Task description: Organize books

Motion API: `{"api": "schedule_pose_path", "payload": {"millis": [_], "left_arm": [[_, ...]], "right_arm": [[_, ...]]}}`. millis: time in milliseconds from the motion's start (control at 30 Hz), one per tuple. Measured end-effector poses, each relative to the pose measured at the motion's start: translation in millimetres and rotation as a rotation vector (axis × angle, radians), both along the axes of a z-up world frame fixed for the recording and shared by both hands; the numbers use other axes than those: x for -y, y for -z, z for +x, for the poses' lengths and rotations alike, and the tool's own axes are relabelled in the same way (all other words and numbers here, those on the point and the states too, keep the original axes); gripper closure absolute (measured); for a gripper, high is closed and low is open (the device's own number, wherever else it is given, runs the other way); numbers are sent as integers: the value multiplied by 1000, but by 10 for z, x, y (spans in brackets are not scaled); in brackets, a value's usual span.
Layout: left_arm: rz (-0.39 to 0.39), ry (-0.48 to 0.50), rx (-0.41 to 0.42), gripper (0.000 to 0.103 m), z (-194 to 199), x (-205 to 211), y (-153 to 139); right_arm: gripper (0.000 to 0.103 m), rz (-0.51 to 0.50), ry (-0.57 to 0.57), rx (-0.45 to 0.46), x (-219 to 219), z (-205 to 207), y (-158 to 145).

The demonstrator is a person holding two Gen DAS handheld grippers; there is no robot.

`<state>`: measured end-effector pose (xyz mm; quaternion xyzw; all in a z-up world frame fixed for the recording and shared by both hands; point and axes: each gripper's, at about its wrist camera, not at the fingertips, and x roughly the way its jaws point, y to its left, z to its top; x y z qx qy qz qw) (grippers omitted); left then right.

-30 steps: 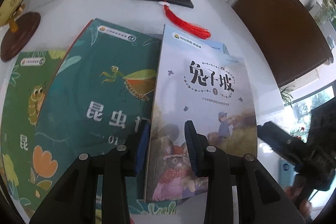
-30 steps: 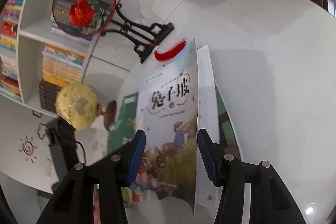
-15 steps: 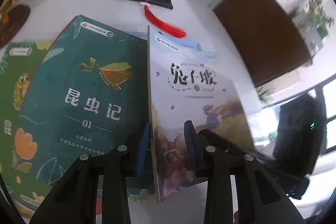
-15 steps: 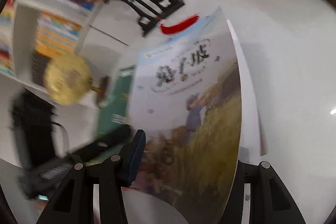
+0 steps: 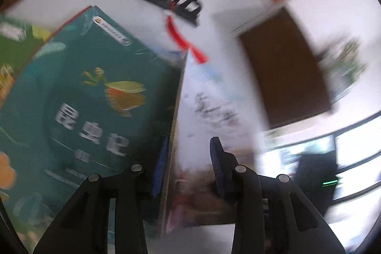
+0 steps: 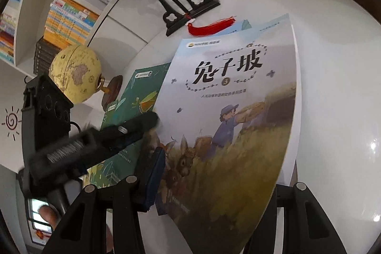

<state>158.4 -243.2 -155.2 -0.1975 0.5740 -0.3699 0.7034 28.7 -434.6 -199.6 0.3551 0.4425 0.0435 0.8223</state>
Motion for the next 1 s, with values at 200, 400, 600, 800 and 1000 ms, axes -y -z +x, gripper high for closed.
{"api": "schedule_pose_path", "payload": {"millis": [200, 400, 600, 800, 1000], "left_arm": [[23, 26, -34, 71, -103, 255, 99], [231, 46, 70, 88, -155, 401, 126], [301, 109, 210, 91, -423, 483, -51], [259, 98, 265, 91, -559, 281, -340], [231, 48, 325, 91, -653, 56, -659]], "right_arm": [[52, 57, 13, 18, 64, -13, 35], [54, 44, -20, 12, 68, 26, 11], [56, -300, -122, -30, -270, 117, -139], [56, -495, -180, 64, -397, 30, -413], [56, -538, -229, 146, -542, -27, -691]]}}
